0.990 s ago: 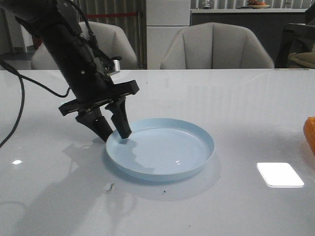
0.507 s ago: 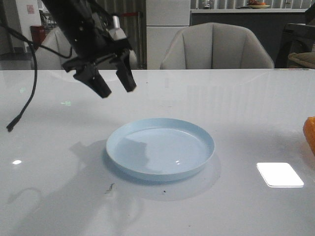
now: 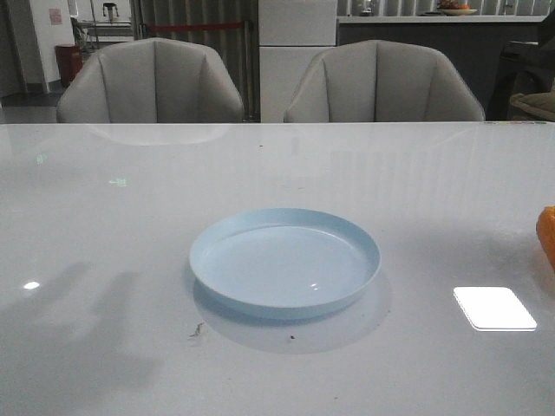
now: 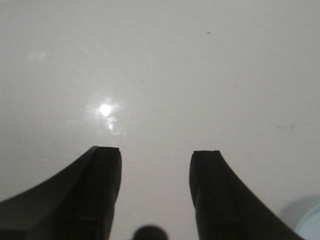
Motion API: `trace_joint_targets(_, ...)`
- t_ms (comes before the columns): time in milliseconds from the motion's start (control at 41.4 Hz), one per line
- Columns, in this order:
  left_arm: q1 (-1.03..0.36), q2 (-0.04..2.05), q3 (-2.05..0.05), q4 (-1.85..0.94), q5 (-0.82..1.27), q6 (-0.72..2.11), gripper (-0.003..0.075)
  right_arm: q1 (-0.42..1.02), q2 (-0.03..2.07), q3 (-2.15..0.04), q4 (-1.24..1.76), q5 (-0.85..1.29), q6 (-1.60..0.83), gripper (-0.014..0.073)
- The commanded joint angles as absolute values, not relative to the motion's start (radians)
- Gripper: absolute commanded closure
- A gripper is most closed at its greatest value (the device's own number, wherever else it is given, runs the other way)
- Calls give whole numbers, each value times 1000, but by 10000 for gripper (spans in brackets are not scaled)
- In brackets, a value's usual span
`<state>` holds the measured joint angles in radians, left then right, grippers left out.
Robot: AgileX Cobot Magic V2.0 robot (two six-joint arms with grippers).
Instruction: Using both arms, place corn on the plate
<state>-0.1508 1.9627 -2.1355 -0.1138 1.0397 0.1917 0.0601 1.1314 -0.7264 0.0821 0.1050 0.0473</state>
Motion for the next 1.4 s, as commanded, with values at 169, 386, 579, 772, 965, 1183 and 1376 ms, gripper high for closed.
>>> trace_joint_targets(169, -151, 1833, -2129, 0, 887, 114, 339, 56, 1114, -761, 75, 33, 39, -1)
trace_joint_targets(386, -140, 1769, -1879, 31, 759, 105, 339, 55, 1128, -761, 75, 33, 39, -1)
trace_joint_targets(579, -110, 1617, -1544, 31, 565, 68, 339, 55, 1148, -761, 75, 32, 39, -1)
trace_joint_targets(772, -82, 1398, -1221, 24, 386, 23, 339, 55, 1175, -761, 75, 31, 39, -1)
trace_joint_targets(965, -82, 1256, -942, 22, 277, 23, 339, 55, 1200, -761, 75, 39, 39, -1)
trace_joint_targets(1183, -82, 1206, -765, -17, 203, 23, 339, 43, 1202, -771, 102, 98, 57, 33)
trace_joint_targets(1376, -82, 1206, -758, -23, 200, 23, 339, -60, 1255, -862, 153, 314, 103, 33)
